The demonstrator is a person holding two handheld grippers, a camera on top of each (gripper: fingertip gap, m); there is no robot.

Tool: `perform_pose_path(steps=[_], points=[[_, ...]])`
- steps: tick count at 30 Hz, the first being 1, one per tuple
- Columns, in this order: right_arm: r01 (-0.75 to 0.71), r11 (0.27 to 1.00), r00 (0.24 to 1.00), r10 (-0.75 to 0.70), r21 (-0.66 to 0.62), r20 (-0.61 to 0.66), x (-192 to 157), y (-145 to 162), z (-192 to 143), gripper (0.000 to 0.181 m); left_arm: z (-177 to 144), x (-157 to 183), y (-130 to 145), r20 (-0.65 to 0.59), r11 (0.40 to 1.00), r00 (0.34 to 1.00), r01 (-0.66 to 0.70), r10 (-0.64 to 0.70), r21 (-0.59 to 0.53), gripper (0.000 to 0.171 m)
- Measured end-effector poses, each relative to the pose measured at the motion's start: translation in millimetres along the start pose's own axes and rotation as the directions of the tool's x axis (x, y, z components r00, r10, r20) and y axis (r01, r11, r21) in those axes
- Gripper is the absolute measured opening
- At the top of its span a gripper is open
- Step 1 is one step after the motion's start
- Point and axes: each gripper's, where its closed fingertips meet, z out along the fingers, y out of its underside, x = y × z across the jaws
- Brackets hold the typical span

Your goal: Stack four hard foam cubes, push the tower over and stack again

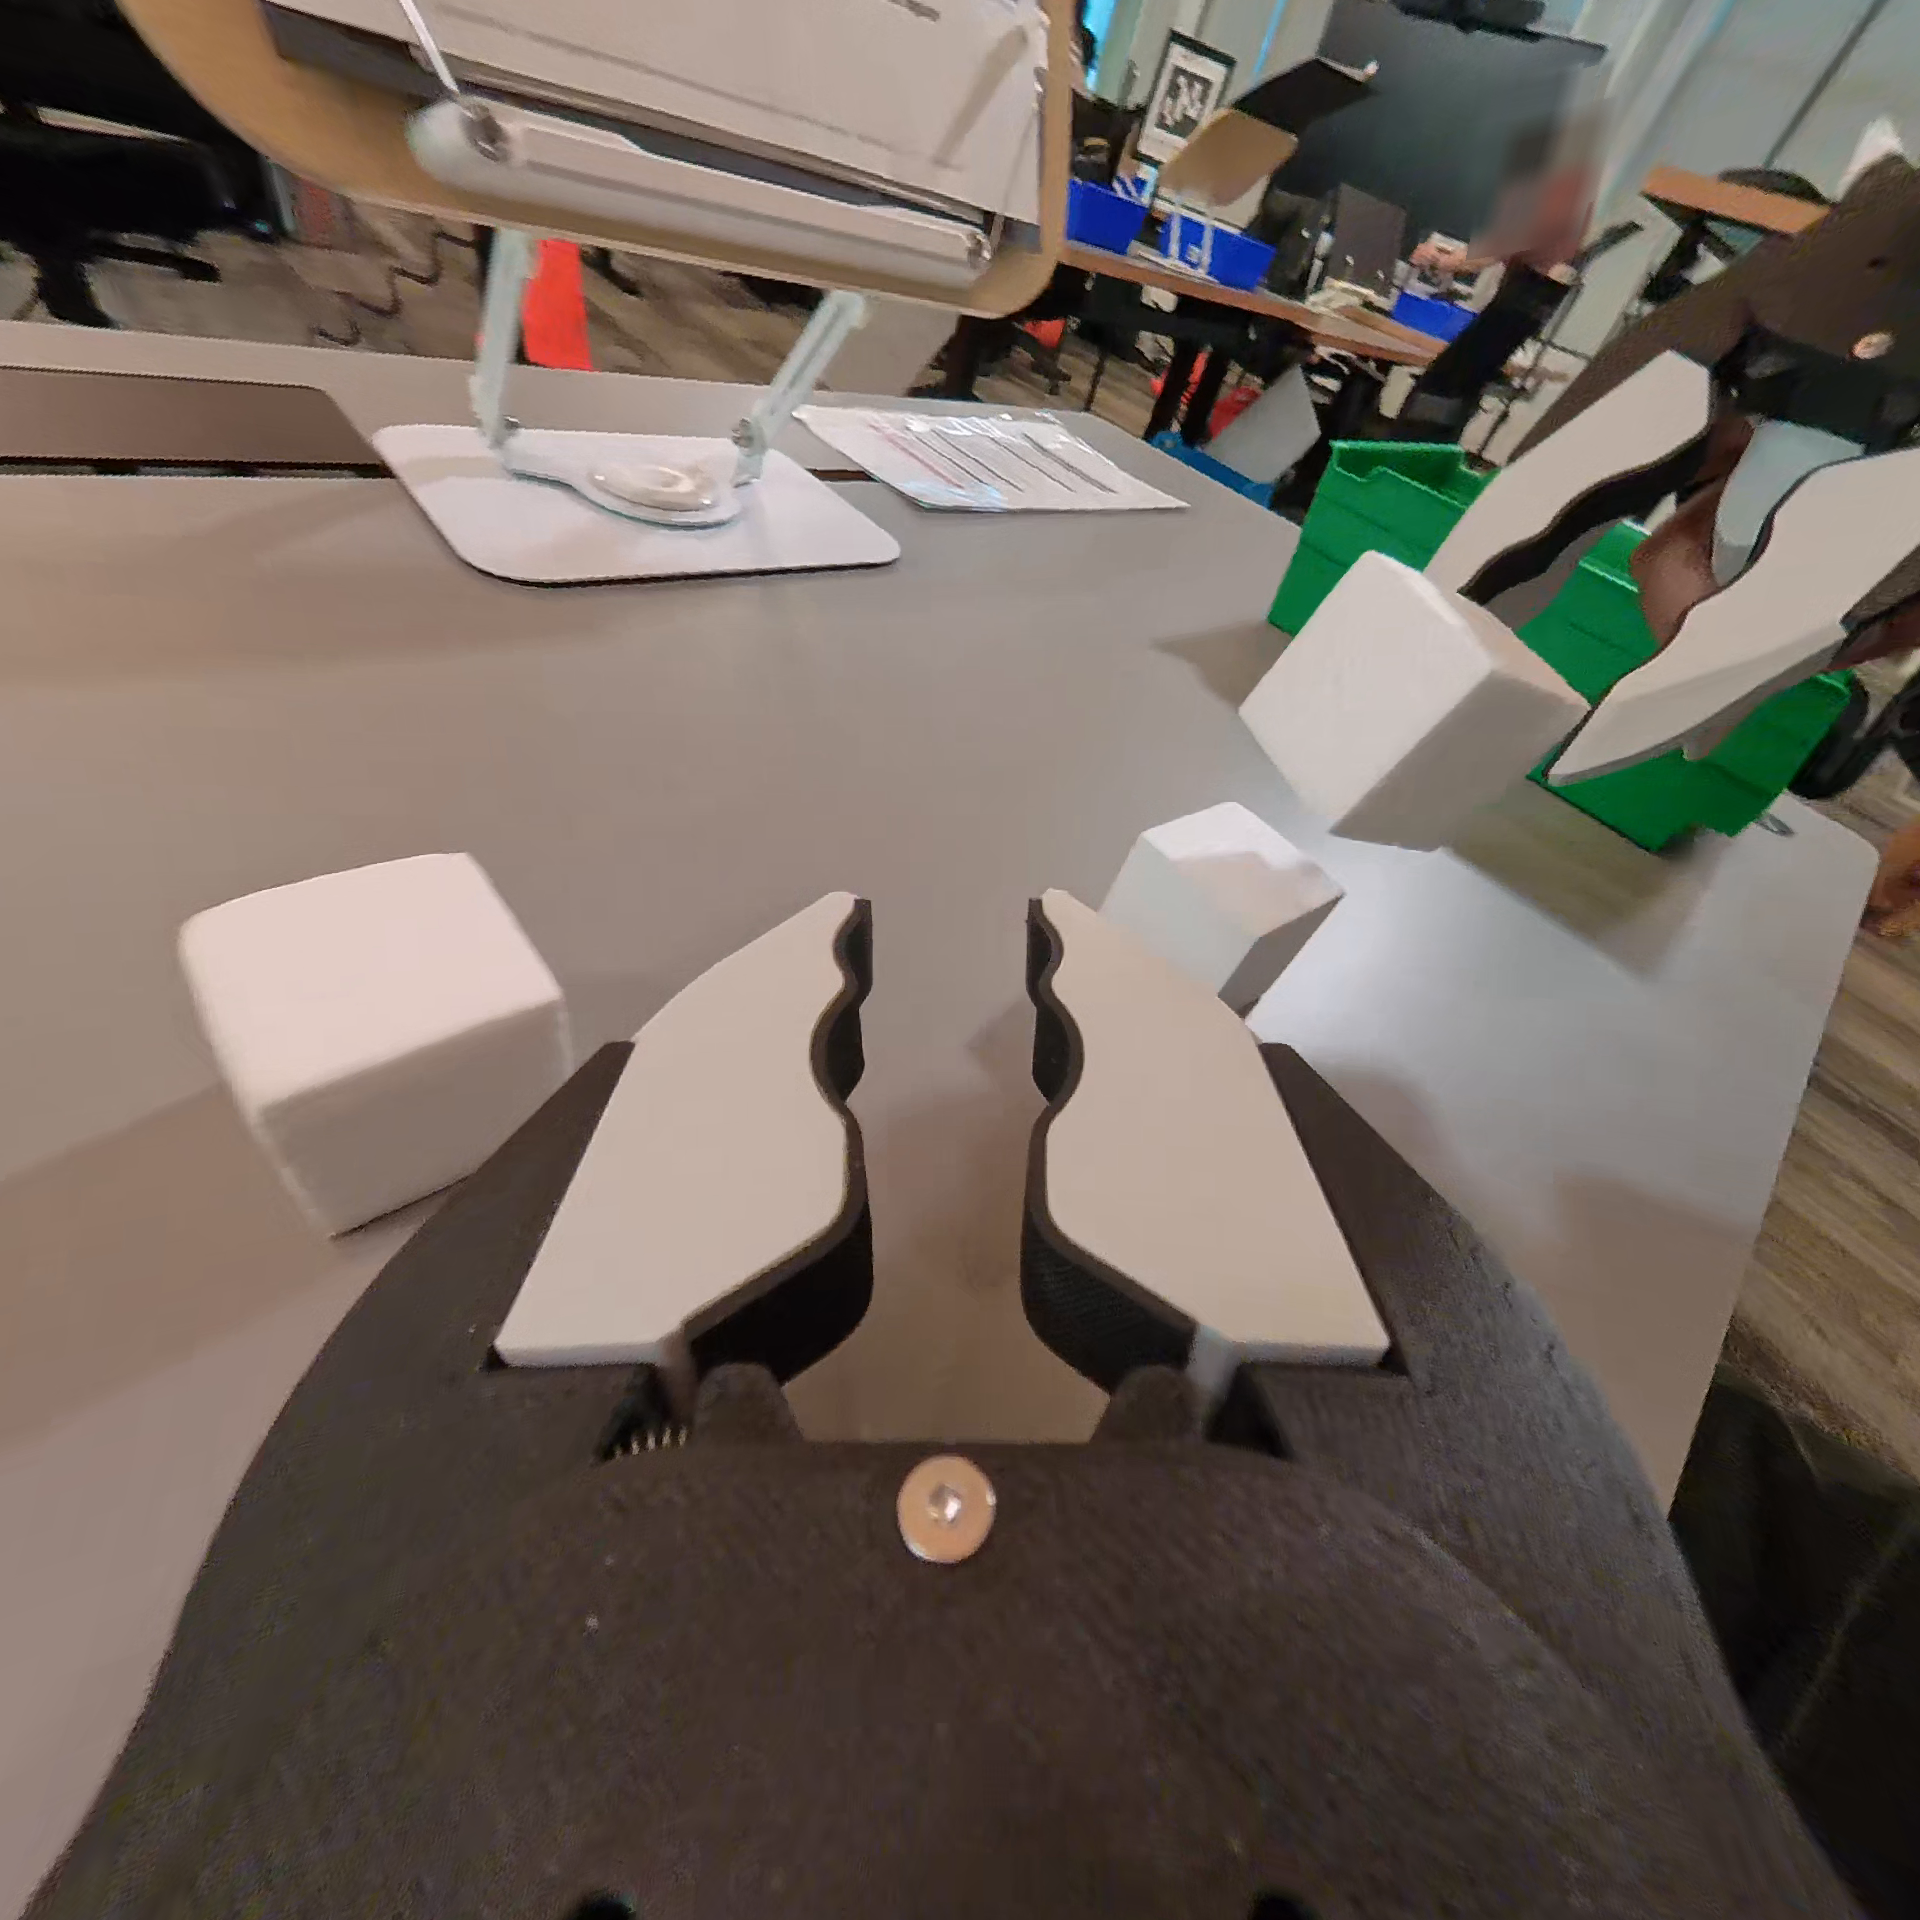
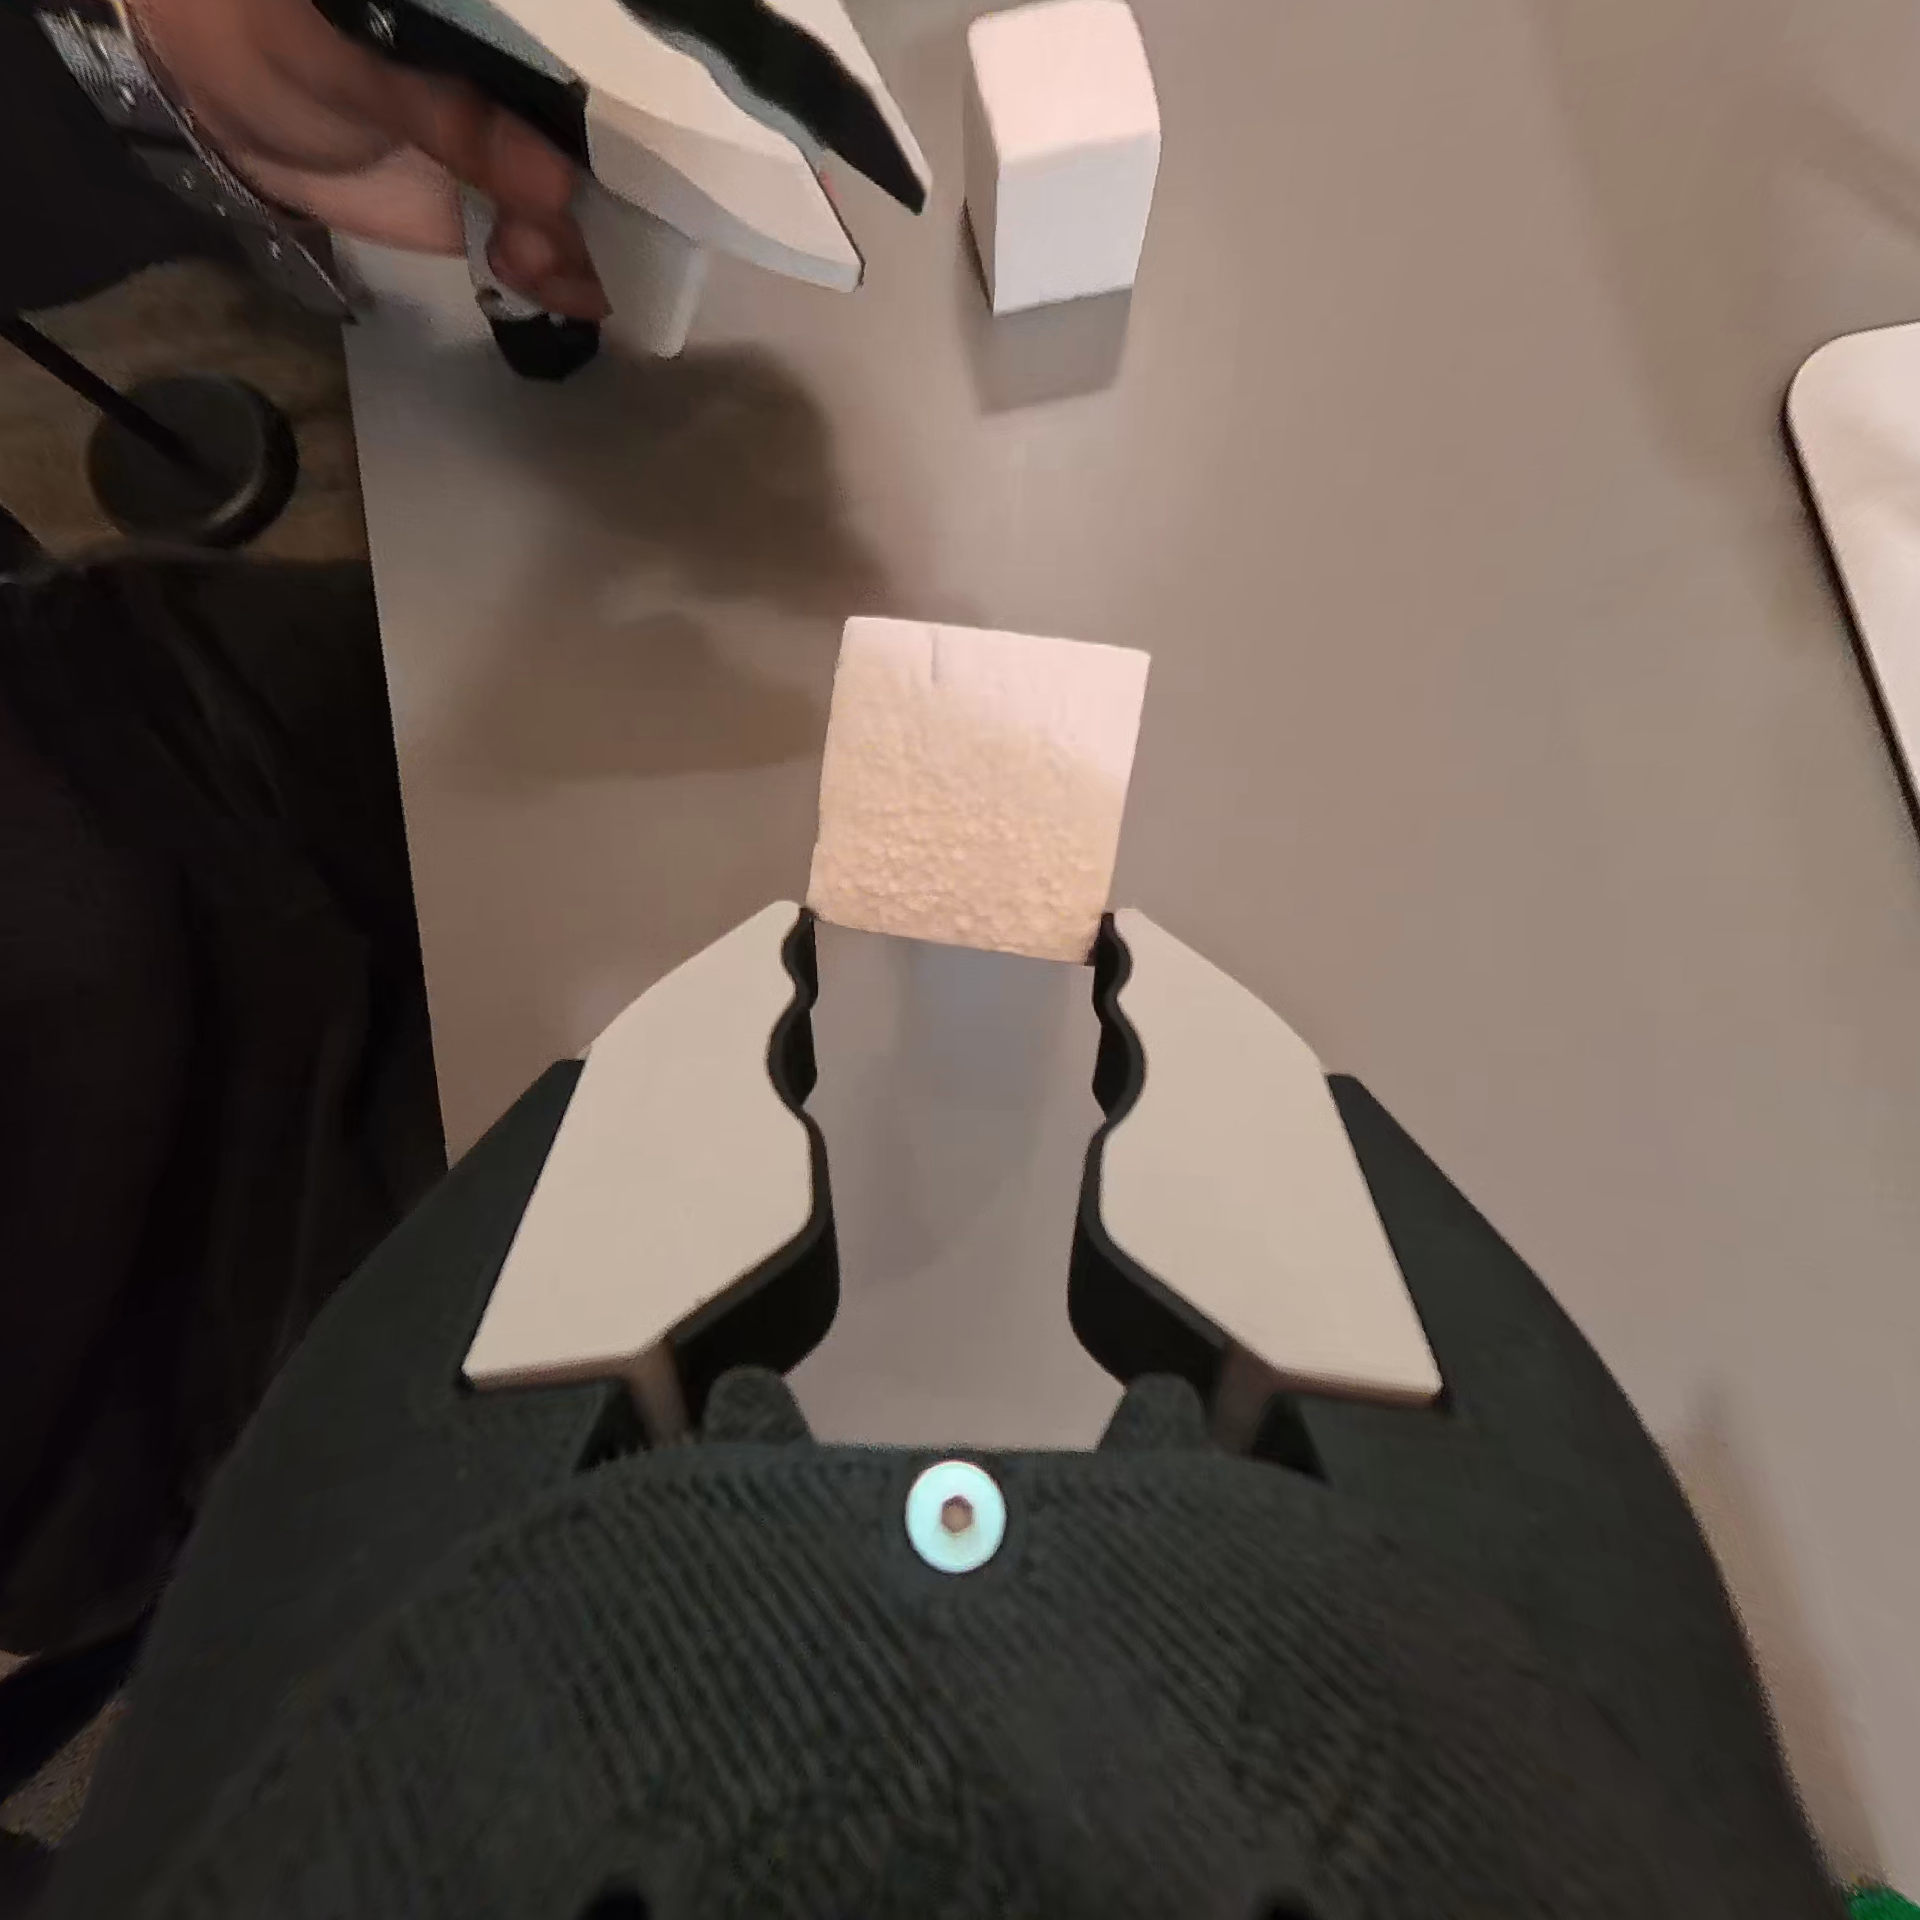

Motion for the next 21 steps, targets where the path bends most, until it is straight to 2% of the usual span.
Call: perform_pose_path(steps=[7, 21], points=[[0.02, 1.0, 0.998, -0.02, -0.002, 0.052, -5.1, 3.6, 1.9, 0.052, 1.6, 8.1, 3.5, -0.01, 0.998, 0.998, -0.055, 0.054, -0.02, 0.03], [0.073, 0.996, 0.991, -0.068, -0.041, 0.112, 2.2, 1.5, 19.3, 0.052, -30.4, -12.9, 6.0, 0.064, 1.0, 0.998, 0.005, -0.005, -0.001, 0.032]])
